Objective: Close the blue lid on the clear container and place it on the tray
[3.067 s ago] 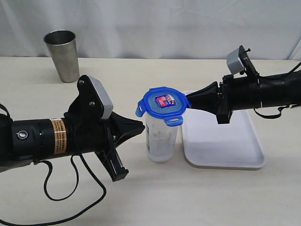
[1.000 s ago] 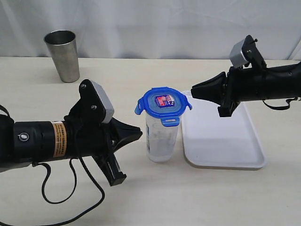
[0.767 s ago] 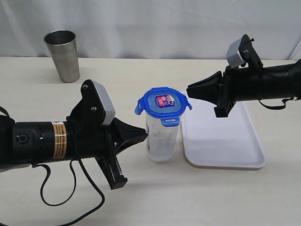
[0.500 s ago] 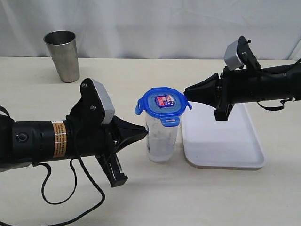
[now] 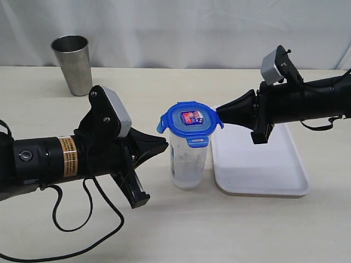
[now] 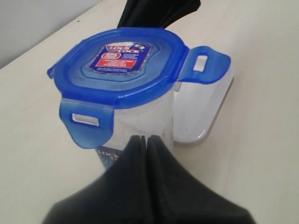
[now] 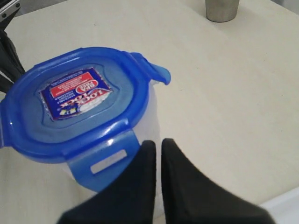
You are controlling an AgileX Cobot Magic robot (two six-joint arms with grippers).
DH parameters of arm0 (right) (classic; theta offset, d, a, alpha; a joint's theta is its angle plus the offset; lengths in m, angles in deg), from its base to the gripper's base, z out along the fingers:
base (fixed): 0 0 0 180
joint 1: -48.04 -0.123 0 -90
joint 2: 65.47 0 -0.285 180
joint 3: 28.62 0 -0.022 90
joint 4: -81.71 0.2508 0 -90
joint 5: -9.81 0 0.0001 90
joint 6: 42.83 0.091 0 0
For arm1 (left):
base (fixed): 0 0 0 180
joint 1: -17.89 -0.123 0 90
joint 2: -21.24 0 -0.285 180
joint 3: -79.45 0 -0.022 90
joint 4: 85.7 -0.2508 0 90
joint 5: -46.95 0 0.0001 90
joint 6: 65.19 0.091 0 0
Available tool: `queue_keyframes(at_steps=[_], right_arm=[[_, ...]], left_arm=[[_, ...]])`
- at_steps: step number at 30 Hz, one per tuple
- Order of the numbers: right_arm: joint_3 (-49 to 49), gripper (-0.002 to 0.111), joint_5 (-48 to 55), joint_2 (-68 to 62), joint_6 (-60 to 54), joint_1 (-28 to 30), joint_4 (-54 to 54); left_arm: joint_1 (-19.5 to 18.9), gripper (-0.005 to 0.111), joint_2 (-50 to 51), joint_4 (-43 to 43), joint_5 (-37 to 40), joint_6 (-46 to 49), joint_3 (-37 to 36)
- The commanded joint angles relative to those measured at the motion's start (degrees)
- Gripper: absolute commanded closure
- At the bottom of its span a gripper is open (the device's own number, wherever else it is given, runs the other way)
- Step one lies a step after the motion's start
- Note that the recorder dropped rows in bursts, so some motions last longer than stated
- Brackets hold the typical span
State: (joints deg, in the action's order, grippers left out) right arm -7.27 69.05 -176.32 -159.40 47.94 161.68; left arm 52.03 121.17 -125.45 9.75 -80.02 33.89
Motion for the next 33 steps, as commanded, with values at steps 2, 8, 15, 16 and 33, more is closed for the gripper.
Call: queue_keyframes(at_steps=[2,8,15,16,33], right_arm=[[0.22,0.104,1.38,0.52,0.79,-0.02,-1.35],[0.22,0.104,1.47,0.52,0.91,-0.02,-1.45],[0.22,0.104,-0.16,0.64,0.91,-0.02,-1.44],[0.22,0.104,-0.96,0.76,0.91,0.13,-1.44],[2.69,0.104,-3.24,6.83,4.80,4.64,-0.97]], left_arm=[[-0.10,0.107,0.00,1.98,0.68,1.29,-0.17],[-0.10,0.107,0.00,1.98,0.68,1.29,-0.17],[-0.10,0.107,-0.33,1.98,1.92,1.29,-0.17],[-0.10,0.107,-0.66,1.98,2.78,1.29,-0.17],[-3.63,0.107,-6.22,17.59,0.20,15.18,-0.17]])
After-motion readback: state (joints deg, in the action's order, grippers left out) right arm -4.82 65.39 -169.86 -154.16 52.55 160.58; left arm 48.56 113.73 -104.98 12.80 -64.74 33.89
